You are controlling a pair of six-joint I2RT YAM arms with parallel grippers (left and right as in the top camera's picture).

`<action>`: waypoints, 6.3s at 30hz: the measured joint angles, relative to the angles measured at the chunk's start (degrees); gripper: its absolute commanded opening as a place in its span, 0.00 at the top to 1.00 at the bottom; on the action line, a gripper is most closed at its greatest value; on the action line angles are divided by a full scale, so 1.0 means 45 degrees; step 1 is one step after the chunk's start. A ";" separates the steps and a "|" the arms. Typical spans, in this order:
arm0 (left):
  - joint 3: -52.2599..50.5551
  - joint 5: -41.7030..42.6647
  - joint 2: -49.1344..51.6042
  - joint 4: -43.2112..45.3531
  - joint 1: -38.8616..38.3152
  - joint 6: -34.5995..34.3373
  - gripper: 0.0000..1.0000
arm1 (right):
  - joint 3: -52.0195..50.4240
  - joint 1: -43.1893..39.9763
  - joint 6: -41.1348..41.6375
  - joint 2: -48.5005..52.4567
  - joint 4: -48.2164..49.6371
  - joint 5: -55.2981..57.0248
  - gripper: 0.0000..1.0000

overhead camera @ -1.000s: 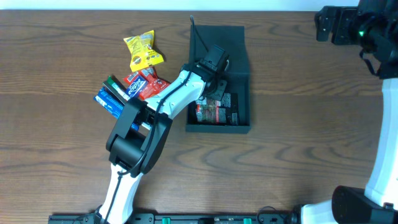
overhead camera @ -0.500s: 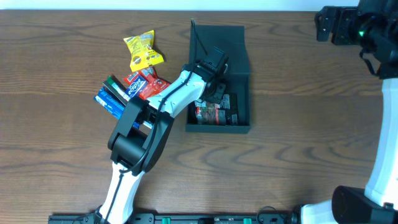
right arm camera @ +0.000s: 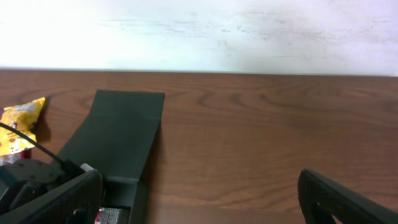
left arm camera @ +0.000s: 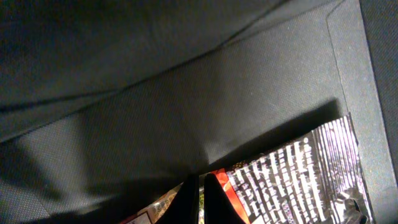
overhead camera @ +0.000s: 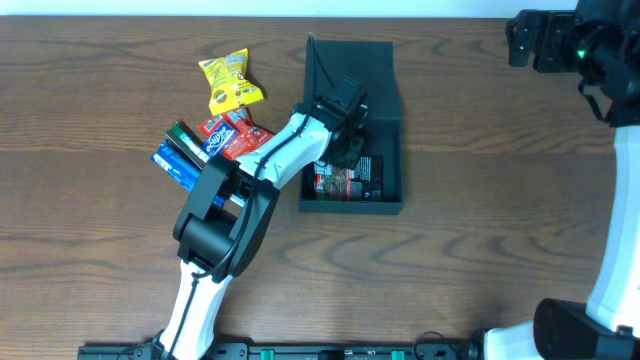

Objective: Pack container
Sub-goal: 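Lower and release the bars in the box, pressing them flat, then move the left gripper back to the pile and grasp the yellow chip bag, then carry the yellow chip bag with the left gripper into the box, then lower the yellow bag into the box and push it down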

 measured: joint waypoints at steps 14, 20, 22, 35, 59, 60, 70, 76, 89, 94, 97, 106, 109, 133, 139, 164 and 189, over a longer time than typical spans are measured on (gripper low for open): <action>0.1287 -0.1010 -0.2628 0.0510 0.0534 0.0005 0.94 | 0.0000 0.0000 0.0000 0.0000 0.0034 0.0000 0.01; 0.1875 -0.3959 -0.4386 0.1462 0.1501 -0.0306 0.94 | 0.0000 0.0000 0.0005 0.0000 -0.0039 0.0000 0.01; 0.1909 -0.4420 -0.4269 0.1545 0.2390 -0.0471 0.92 | 0.0000 0.0000 0.0005 0.0000 -0.0078 0.0000 0.01; 0.1836 -0.2613 -0.1020 0.2783 0.5974 -0.1690 0.11 | 0.0000 -0.0005 0.0015 0.0005 -0.0131 0.0000 0.01; 0.1836 -0.2701 0.0573 0.3240 0.5897 -0.0913 0.21 | 0.0000 0.0000 0.0102 0.0005 -0.0301 0.0000 0.01; 0.1836 -0.2710 0.0573 0.3162 0.5897 -0.0913 0.22 | 0.0000 -0.0005 0.0102 0.0005 -0.0330 0.0000 0.01; 0.1836 -0.2827 0.0583 0.2574 0.5897 -0.0675 0.50 | 0.0000 -0.0005 0.0102 0.0005 -0.0437 0.0000 0.01; 0.1836 -0.2885 0.0588 0.2191 0.5897 -0.0510 0.31 | -0.0005 0.0000 0.0102 0.0005 -0.0515 0.0000 0.01; 0.1846 -0.3084 0.0738 0.2084 0.5911 -0.0325 0.94 | -0.0005 -0.0005 0.0102 0.0005 -0.0563 0.0000 0.01; 0.1865 -0.3128 0.0738 0.2254 0.5911 0.0160 0.94 | -0.0005 -0.0005 0.0107 0.0005 -0.0602 0.0000 0.01; 0.1860 -0.3104 0.0714 0.2487 0.5911 0.0782 0.94 | -0.0005 -0.0005 0.0102 0.0005 -0.0602 0.0000 0.01; 0.1656 -0.1117 -0.1229 0.3337 0.5921 0.2701 0.94 | -0.0005 -0.0005 0.0102 0.0005 -0.0602 0.0000 0.01; 0.1661 0.1078 -0.2647 0.3259 0.5916 0.4478 0.95 | -0.0005 -0.0005 0.0102 0.0005 -0.0602 0.0000 0.01; 0.1763 0.3716 -0.3342 -0.1010 0.1214 1.4236 0.94 | -0.0019 -0.0568 -0.1685 -0.1185 -0.0602 -0.0806 0.01; 0.1496 0.2739 -0.3123 -0.1399 0.0427 1.4712 0.94 | -0.0019 -0.0709 -0.1870 -0.1360 -0.0801 -0.0889 0.01; -0.1005 0.2754 -0.2841 0.0617 0.0403 1.4698 0.94 | -0.0024 -0.0743 -0.2263 -0.1360 -0.0782 -0.0913 0.01; -0.1015 0.3075 -0.1948 0.2263 0.0403 1.4270 0.94 | -0.0024 -0.0743 -0.2365 -0.1360 -0.0840 -0.0908 0.01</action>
